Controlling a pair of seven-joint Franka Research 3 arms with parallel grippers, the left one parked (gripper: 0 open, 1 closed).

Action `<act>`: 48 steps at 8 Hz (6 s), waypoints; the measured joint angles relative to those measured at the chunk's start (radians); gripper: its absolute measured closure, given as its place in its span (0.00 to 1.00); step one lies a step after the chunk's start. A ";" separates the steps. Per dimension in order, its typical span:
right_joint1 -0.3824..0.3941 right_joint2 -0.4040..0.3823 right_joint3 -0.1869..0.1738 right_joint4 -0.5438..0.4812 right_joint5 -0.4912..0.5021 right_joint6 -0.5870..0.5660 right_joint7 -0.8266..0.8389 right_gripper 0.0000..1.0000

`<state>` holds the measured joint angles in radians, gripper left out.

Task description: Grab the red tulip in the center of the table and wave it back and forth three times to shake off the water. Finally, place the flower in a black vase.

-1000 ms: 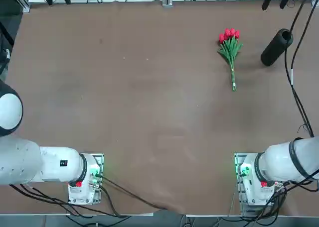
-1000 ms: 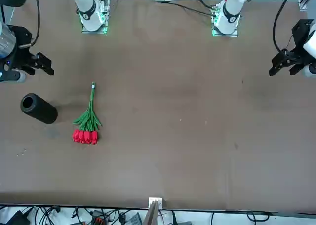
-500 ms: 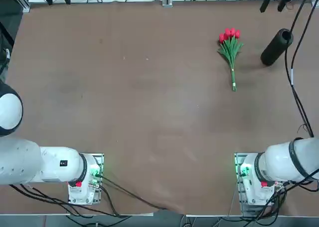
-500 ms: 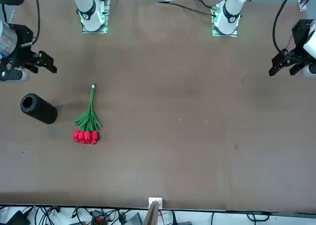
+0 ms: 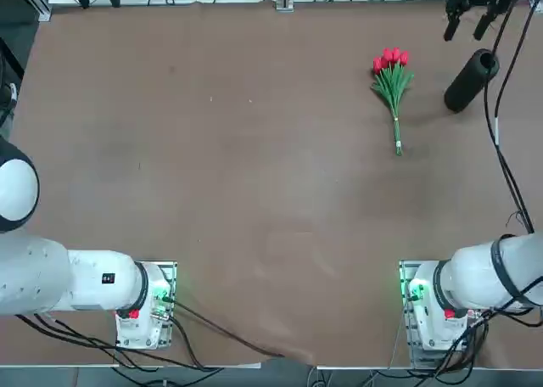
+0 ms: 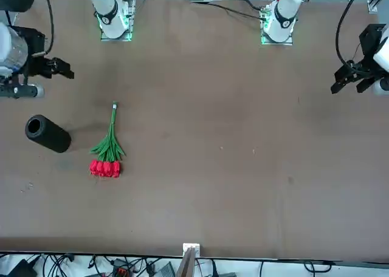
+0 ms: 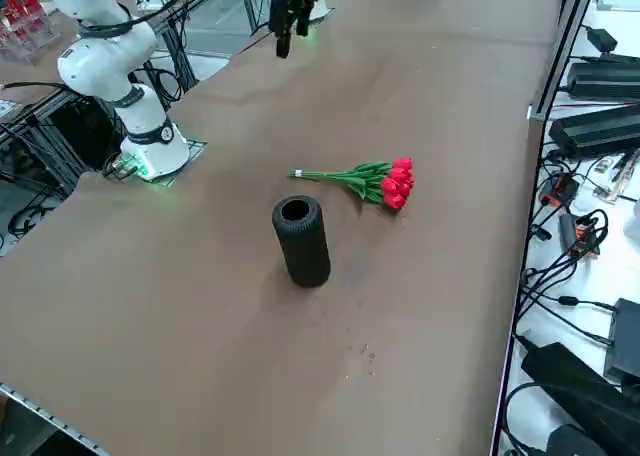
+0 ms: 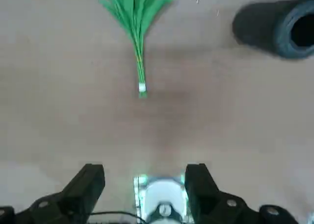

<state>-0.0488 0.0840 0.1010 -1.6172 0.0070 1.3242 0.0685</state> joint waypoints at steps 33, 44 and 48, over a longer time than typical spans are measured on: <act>0.029 0.525 0.014 0.154 0.002 0.353 0.186 0.88; 0.020 0.100 -0.002 0.116 -0.215 0.614 0.529 0.88; -0.069 -0.014 -0.026 0.084 -0.386 0.737 0.539 0.88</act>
<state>-0.1183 0.0703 0.0751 -1.5333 -0.3793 2.0608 0.6074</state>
